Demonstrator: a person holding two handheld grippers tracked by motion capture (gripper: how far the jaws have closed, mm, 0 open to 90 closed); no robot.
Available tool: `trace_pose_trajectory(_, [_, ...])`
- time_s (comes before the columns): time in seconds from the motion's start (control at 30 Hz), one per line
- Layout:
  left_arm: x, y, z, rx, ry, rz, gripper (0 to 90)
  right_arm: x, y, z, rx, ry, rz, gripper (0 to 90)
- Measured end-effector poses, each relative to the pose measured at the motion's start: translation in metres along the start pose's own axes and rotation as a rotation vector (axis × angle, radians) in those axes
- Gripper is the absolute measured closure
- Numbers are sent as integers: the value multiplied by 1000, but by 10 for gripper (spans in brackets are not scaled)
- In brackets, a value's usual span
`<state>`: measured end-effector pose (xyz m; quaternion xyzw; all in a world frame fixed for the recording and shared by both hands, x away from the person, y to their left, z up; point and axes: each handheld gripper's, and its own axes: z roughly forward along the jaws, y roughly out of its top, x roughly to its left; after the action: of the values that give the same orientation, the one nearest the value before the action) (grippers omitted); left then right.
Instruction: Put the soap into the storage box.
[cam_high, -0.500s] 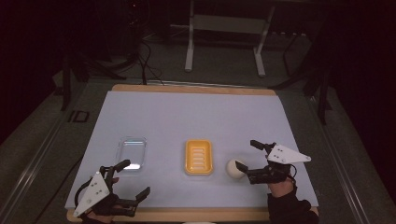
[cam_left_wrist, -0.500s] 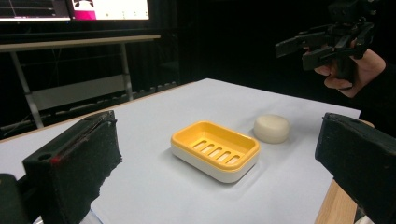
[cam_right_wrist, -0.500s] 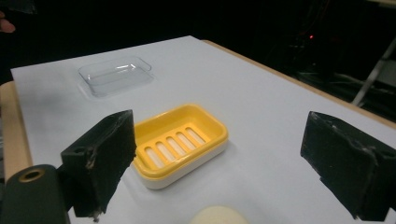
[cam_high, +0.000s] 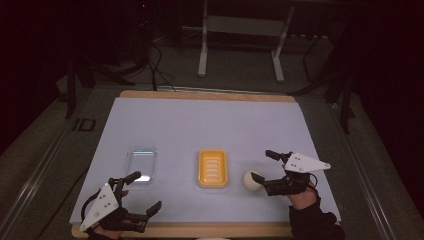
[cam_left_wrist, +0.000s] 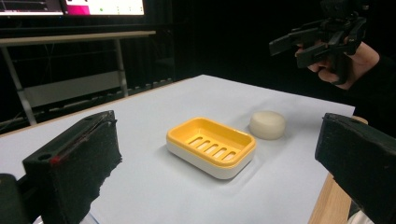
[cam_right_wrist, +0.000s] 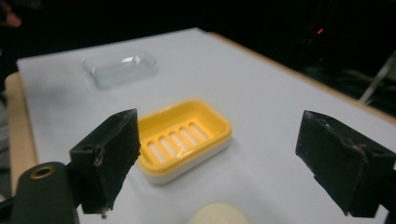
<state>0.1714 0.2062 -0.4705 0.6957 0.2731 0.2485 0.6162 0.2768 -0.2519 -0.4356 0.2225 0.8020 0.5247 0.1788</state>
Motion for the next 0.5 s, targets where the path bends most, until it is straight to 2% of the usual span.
trace_pose_trajectory(0.03, [0,0,0,0,0,0,1,0,0,1,7,23,-15,129])
trace_pose_trajectory(0.07, [-1,0,0,1,-1,0,1,-1,1,1,22,33,-11,128])
trace_pose_trajectory(0.13, [-1,0,1,7,-3,4,1,-4,3,4,66,89,-2,114])
trace_pose_trajectory(0.17, [-1,0,1,7,-3,4,1,-4,3,4,66,89,-2,114])
trace_pose_trajectory(0.2, [-1,0,1,7,-6,4,1,-7,3,5,101,108,-10,109])
trace_pose_trajectory(0.27, [-1,0,1,8,-7,7,1,-9,3,6,128,138,-5,108])
trace_pose_trajectory(0.33, [-2,0,2,9,-9,9,1,-9,3,6,144,129,-22,106])
trace_pose_trajectory(0.37, [-2,-1,2,13,-11,10,1,-10,3,6,172,141,-37,106])
trace_pose_trajectory(0.5, [-2,-1,3,19,-11,12,1,-13,3,5,220,147,-66,106])
